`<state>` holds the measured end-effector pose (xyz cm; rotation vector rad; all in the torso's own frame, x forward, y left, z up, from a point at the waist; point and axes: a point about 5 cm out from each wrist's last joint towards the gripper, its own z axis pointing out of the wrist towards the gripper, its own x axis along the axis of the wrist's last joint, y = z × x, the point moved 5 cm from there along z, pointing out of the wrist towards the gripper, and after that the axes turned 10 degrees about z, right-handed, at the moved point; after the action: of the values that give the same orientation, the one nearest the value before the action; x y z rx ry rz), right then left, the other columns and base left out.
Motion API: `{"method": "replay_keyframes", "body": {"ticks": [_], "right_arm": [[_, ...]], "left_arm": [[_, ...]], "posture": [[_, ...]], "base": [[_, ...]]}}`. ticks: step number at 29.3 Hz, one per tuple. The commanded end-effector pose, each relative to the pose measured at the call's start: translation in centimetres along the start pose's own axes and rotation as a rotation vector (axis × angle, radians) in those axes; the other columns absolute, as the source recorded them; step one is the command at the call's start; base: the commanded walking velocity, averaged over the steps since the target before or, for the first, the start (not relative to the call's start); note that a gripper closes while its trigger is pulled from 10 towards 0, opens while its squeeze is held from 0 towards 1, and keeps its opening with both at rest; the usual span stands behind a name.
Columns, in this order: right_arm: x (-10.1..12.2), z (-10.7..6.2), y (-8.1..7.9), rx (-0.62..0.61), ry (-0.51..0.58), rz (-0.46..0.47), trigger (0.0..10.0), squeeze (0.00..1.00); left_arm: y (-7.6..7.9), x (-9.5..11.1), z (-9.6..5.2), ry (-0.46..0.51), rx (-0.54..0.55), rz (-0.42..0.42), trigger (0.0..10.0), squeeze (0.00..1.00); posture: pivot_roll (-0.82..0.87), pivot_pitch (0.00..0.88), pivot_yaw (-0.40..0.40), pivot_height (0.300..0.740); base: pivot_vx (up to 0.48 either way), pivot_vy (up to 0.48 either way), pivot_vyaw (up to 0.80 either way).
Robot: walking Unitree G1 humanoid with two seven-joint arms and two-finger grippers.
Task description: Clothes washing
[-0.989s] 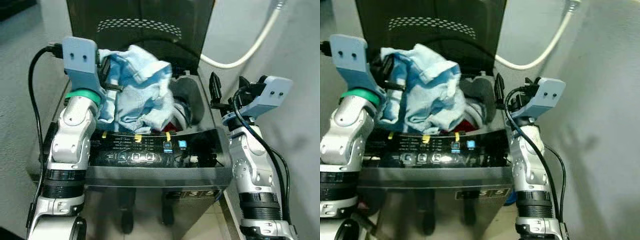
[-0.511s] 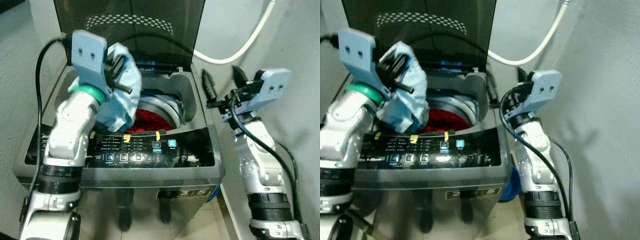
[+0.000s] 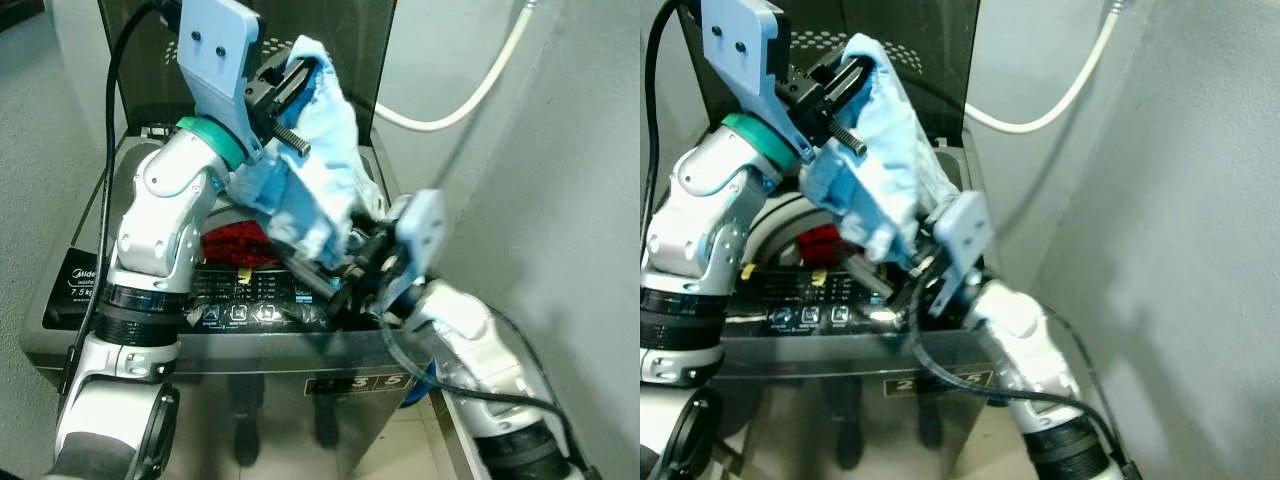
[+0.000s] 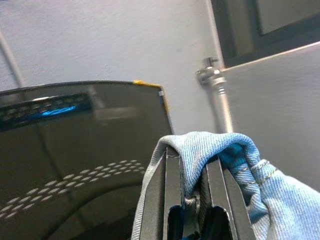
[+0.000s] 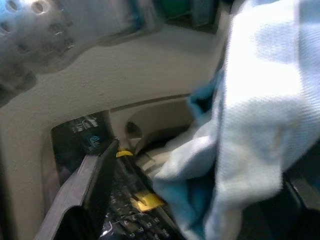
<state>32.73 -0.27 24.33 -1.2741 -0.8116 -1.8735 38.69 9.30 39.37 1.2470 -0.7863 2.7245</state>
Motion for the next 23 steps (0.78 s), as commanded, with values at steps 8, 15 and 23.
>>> {"method": "replay_keyframes", "body": {"ticks": [8, 15, 23], "right_arm": [[2.2, 1.3, 9.1, -0.567, 0.069, -0.074, 10.0, 0.00], [3.4, 0.2, 8.4, -0.479, 0.097, -0.074, 10.0, 0.00], [5.4, -4.2, 8.5, -0.439, 0.152, -0.118, 10.0, 0.00]], "left_arm": [[-6.0, -7.1, -1.1, -0.284, 0.208, -0.026, 10.0, 0.00], [-5.2, -9.4, -1.6, -0.401, 0.118, -0.085, 10.0, 0.00], [-1.8, -12.1, -3.2, -0.527, -0.154, -0.174, 10.0, 0.00]], "posture": [[0.07, 0.114, -0.018, 0.740], [0.06, 0.135, -0.014, 0.740], [0.05, 0.138, 0.011, 0.740]], "base": [[0.000, 0.000, 0.00], [0.000, 0.000, 0.00], [0.000, 0.000, 0.00]]}}
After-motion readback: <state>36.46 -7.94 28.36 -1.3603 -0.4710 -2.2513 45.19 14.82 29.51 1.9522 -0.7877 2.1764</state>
